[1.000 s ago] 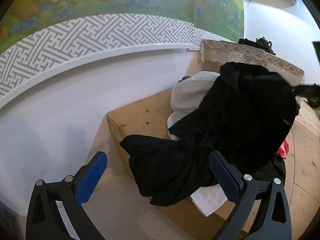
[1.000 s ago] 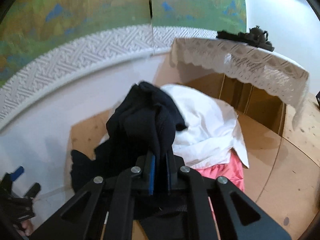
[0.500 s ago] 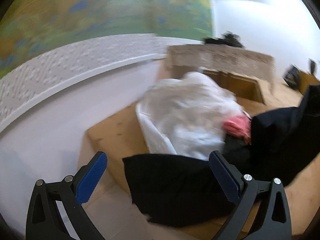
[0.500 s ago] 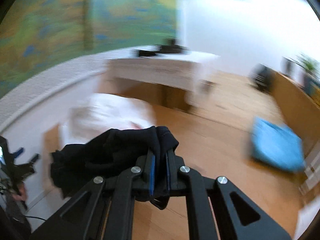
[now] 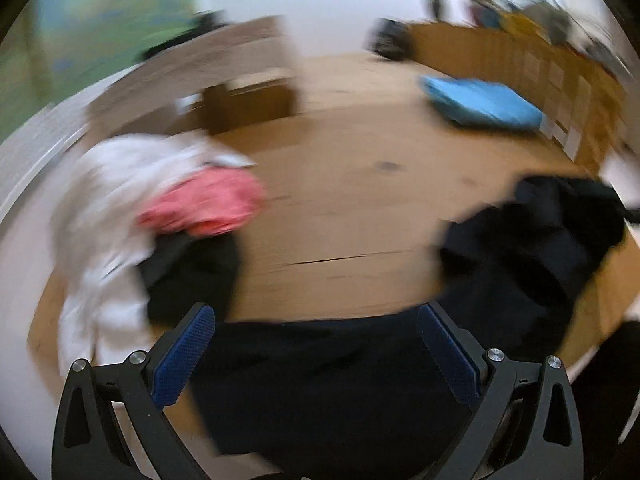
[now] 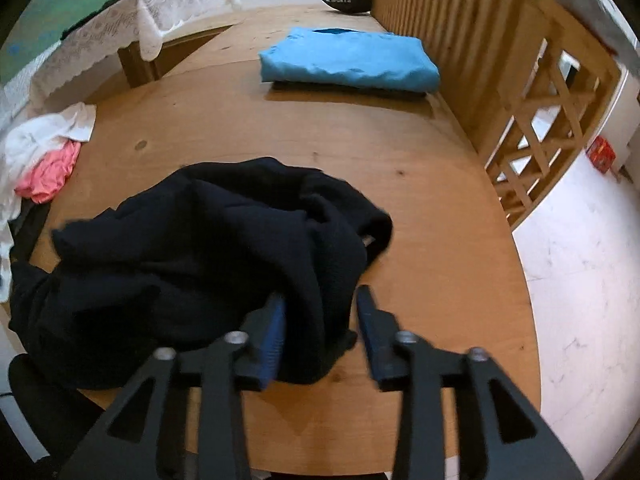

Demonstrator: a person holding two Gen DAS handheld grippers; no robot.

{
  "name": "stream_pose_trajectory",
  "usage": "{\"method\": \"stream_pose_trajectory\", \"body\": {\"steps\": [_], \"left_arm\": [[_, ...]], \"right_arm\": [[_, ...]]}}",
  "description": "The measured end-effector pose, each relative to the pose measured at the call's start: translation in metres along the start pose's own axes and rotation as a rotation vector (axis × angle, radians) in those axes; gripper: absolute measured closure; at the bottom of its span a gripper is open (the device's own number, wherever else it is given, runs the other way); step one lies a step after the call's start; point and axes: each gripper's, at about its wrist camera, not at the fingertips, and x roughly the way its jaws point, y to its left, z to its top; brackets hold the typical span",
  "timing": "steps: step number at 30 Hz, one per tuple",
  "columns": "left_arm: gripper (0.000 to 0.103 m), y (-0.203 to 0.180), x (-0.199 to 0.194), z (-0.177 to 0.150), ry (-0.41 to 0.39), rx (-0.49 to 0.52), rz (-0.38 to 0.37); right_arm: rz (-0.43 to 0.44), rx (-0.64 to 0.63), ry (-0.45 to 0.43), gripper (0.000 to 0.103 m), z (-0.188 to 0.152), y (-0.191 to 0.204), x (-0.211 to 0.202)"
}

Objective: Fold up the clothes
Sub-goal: 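Pull the navy sweatshirt off the pile onto the open table with the right gripper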

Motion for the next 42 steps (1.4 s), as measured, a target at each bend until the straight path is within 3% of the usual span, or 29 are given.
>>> {"method": "stream_pose_trajectory", "body": {"steps": [4,7,10,12,13,14,17,19,21,24,26,30,34,39,42], "left_arm": [[0.001,-0.071,0.022,0.025,0.020,0.156,-0.092],[0.001,-0.106,0.044,0.040,0.023,0.238,-0.074],[0.004,-0.127,0.060,0.053,0.029,0.258,-0.082],[0.029,-0.129,0.062,0.058,0.030,0.249,-0.119],[0.052,-0.126,0.063,0.060,0.044,0.232,-0.154],[0.069,-0.121,0.064,0.061,0.062,0.213,-0.192],[0.085,-0.108,0.061,0.065,0.112,0.150,-0.325],[0.086,-0.105,0.050,0.061,0.110,0.154,-0.369],[0.088,-0.113,0.026,0.052,0.077,0.227,-0.385],[0.089,-0.126,-0.006,0.037,0.058,0.324,-0.475],[0.089,-0.132,-0.021,0.030,0.056,0.356,-0.531],[0.089,-0.145,-0.049,0.018,0.053,0.412,-0.641],[0.085,-0.140,-0.051,0.012,0.046,0.414,-0.608],[0.085,-0.092,-0.042,0.014,0.021,0.344,-0.435],[0.085,-0.060,-0.030,0.021,0.021,0.288,-0.343]], "right_arm": [[0.031,0.027,-0.011,0.053,0.005,-0.009,0.004],[0.035,0.025,-0.005,0.051,0.005,-0.012,0.010],[0.034,0.027,0.010,0.050,0.006,-0.016,0.023],[0.042,0.023,0.014,0.050,0.008,-0.015,0.032],[0.051,0.019,0.015,0.051,0.009,-0.015,0.036],[0.062,0.015,0.016,0.051,0.011,-0.014,0.039],[0.034,0.043,0.008,0.051,0.012,-0.020,0.034],[0.001,0.071,0.001,0.051,0.012,-0.025,0.026],[0.035,0.125,-0.008,0.051,0.010,-0.030,0.012],[0.060,0.124,-0.034,0.050,0.011,-0.020,-0.013],[0.098,0.116,-0.040,0.048,0.013,-0.008,-0.024],[0.238,0.132,0.047,0.046,0.027,0.022,-0.013],[0.291,0.118,0.135,0.046,0.050,0.064,0.025],[0.242,0.126,0.236,0.046,0.074,0.097,0.078],[0.202,0.066,0.262,0.047,0.075,0.110,0.097]]}}
